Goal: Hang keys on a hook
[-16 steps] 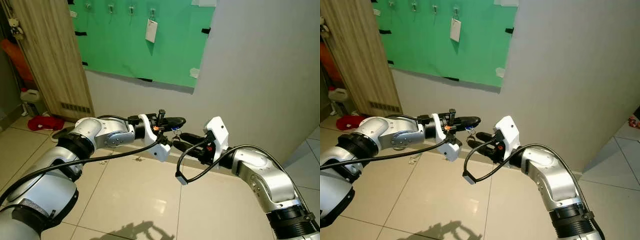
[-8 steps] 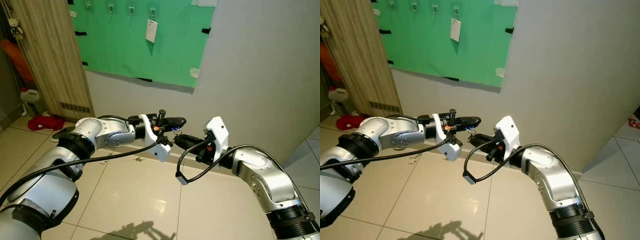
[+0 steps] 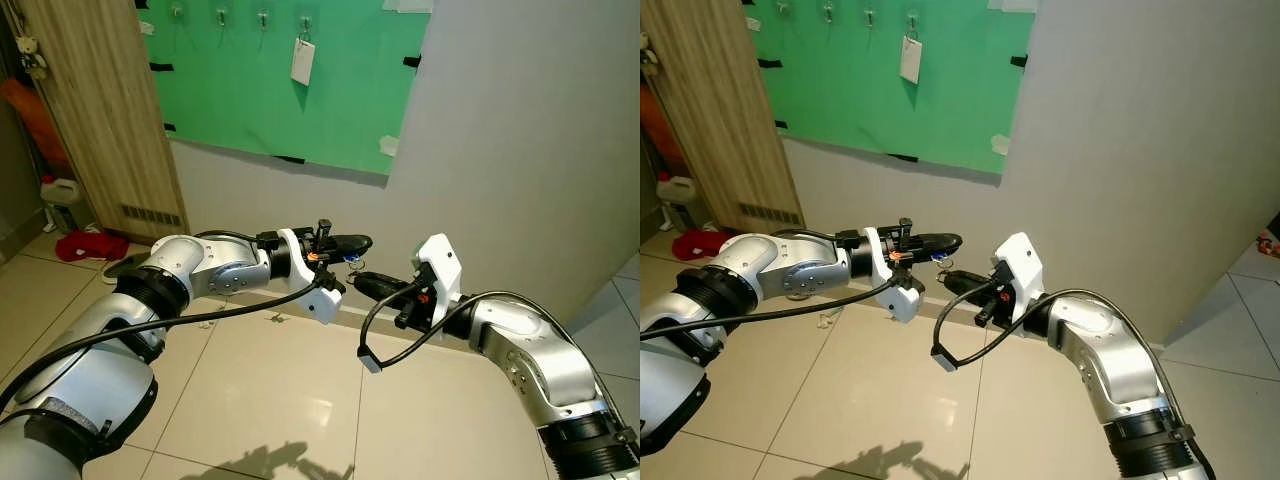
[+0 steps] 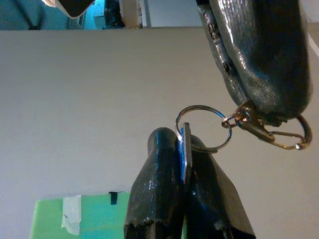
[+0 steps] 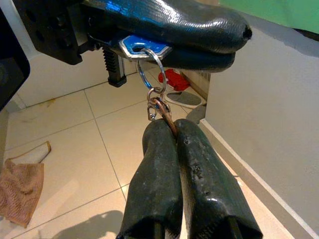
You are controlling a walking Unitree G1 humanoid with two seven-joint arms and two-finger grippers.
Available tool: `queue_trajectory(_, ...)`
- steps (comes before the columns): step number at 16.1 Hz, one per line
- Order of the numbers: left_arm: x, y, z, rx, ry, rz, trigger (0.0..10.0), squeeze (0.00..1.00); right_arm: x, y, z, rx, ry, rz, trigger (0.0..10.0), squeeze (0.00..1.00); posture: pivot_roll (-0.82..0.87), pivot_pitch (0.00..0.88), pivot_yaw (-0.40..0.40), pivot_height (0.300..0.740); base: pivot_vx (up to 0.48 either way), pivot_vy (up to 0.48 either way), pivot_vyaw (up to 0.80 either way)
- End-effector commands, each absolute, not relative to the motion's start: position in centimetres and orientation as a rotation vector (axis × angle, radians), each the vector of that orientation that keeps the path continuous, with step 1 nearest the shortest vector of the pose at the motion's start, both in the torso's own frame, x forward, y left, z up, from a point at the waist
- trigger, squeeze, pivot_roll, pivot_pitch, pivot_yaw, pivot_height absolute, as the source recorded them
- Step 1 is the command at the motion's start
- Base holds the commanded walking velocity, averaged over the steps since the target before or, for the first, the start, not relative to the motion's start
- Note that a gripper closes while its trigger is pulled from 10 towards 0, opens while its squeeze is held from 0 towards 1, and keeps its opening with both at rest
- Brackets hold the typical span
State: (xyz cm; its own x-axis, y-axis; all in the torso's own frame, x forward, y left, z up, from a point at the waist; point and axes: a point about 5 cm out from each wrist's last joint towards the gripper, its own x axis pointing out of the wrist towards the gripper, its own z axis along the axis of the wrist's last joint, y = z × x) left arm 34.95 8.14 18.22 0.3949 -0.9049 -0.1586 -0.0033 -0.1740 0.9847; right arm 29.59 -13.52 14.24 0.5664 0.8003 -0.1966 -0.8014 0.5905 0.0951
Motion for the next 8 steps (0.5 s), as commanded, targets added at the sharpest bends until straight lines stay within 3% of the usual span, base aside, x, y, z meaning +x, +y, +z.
queue_trajectory(1, 34.81, 7.98, 18.05, 1.521, -0.845, -1.010, 10.0, 0.00, 29.44, -14.00, 14.73, 0.006, 0.210, 0.939, 0.0, 0.00, -0.11, 0.000, -0.031, 0.740, 0.000, 0.000, 0.00)
queue_trajectory(3, 34.86, 8.02, 18.21, 1.489, -0.832, -0.995, 10.0, 0.00, 29.39, -14.05, 14.77, 0.007, 0.209, 0.941, 0.0, 0.00, -0.11, 0.000, -0.029, 0.740, 0.000, 0.000, 0.00)
queue_trajectory(4, 34.95, 8.06, 18.23, 1.469, -0.809, -0.993, 10.0, 1.00, 29.33, -14.07, 14.78, 0.009, 0.209, 0.944, 0.0, 0.00, -0.11, 0.000, -0.029, 0.740, 0.000, 0.000, 0.00)
queue_trajectory(8, 35.20, 8.69, 17.50, 1.487, -0.709, -1.021, 10.0, 1.00, 29.10, -14.03, 14.68, 0.035, 0.220, 0.955, 0.0, 0.00, -0.11, 0.000, -0.030, 0.740, 0.000, 0.000, 0.00)
